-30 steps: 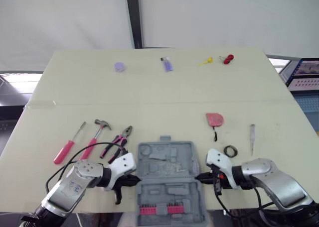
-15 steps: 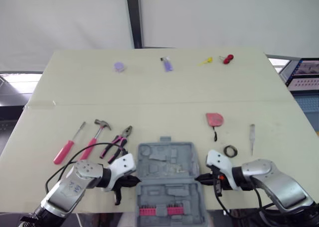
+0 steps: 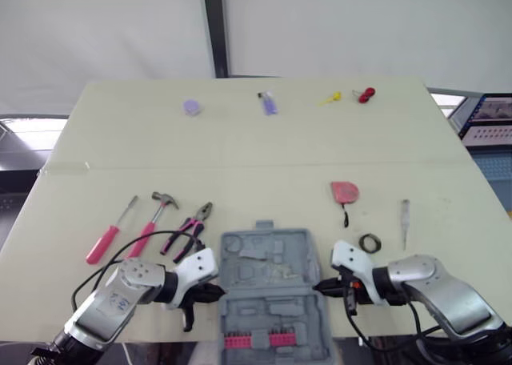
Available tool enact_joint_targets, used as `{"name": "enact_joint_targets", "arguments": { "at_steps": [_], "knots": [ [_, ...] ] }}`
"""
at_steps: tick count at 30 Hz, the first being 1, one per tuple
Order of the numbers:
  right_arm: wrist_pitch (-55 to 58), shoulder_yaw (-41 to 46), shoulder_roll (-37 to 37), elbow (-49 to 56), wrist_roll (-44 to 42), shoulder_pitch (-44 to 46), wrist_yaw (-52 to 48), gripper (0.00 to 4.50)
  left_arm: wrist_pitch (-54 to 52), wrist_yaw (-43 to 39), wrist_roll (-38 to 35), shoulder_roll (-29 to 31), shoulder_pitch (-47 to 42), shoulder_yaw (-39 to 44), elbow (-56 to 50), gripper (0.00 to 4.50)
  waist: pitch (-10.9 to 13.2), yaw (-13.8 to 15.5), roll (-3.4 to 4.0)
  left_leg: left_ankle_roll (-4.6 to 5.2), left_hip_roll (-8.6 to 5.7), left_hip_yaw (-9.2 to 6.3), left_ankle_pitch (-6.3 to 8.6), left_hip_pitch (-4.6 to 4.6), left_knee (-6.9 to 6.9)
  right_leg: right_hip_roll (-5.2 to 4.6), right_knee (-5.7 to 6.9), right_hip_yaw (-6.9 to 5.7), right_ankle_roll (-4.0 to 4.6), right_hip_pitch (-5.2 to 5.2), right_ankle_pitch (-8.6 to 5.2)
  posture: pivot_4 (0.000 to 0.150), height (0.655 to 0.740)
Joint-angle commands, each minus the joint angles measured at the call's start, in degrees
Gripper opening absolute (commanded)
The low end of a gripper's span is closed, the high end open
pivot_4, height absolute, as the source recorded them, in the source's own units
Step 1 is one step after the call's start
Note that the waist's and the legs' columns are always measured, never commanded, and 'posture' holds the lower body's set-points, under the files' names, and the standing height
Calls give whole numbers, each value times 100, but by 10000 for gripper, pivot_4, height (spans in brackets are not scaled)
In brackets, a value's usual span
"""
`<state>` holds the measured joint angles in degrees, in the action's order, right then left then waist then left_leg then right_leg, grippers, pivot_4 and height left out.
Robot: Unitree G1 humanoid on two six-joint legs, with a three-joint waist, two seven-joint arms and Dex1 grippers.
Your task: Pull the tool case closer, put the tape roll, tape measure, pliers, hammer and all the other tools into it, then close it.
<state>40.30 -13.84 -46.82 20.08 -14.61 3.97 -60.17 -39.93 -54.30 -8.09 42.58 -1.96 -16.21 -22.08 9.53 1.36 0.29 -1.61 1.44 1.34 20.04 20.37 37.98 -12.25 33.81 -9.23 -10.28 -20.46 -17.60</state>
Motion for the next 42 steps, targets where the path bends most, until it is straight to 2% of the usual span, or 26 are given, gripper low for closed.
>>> {"name": "enact_joint_targets", "arguments": {
  "at_steps": [1, 22, 33, 36, 39, 42],
  "knots": [
    [-72, -19, -71, 57, -58, 18, -71, 0, -4, 3, -42, 67, 96, -76, -10, 205, 0, 0, 0, 0, 0, 0, 0, 0, 0, 0, 0, 0, 0, 0, 0, 1500, 7400],
    [-93, 40, -150, 21, -95, -33, -95, 0, 203, 116, -60, 93, 134, -19, 142, 205, 0, 5, 0, 0, 0, 0, 0, 0, 3, 0, 0, 0, 0, 1, 0, 1500, 7400],
    [-329, 670, -446, -442, -320, -146, -227, 0, 168, 95, -521, 467, 596, 953, 56, 205, 0, 0, 0, 0, 3, 0, 0, 0, 2, 2, -1, 0, 0, 1, 0, 1500, 7400],
    [-438, 1041, -509, -638, -592, -189, -405, 0, 21, 28, -905, 446, 658, 1431, 62, 205, 1, 15, -1, 0, 3, 2, 0, 1, 2, 2, -1, 0, 0, 1, 0, 1500, 7400],
    [-315, 1722, -649, -887, -1064, -249, -663, 0, -402, -8, -1617, 327, 719, 2281, 5, 8755, 1, 13, -1, 1, 3, 2, 1, 2, 5, 2, -3, 1, 0, 2, 0, 1500, 7400],
    [-244, 2660, -833, -1539, -1465, -335, -850, 8903, -678, 48, -2128, 313, 884, 3363, 161, 23515, 2, 6, -2, 1, 4, 2, 1, 1, 5, 2, -1, 0, 0, 3, 0, 1500, 7400]
  ]
}}
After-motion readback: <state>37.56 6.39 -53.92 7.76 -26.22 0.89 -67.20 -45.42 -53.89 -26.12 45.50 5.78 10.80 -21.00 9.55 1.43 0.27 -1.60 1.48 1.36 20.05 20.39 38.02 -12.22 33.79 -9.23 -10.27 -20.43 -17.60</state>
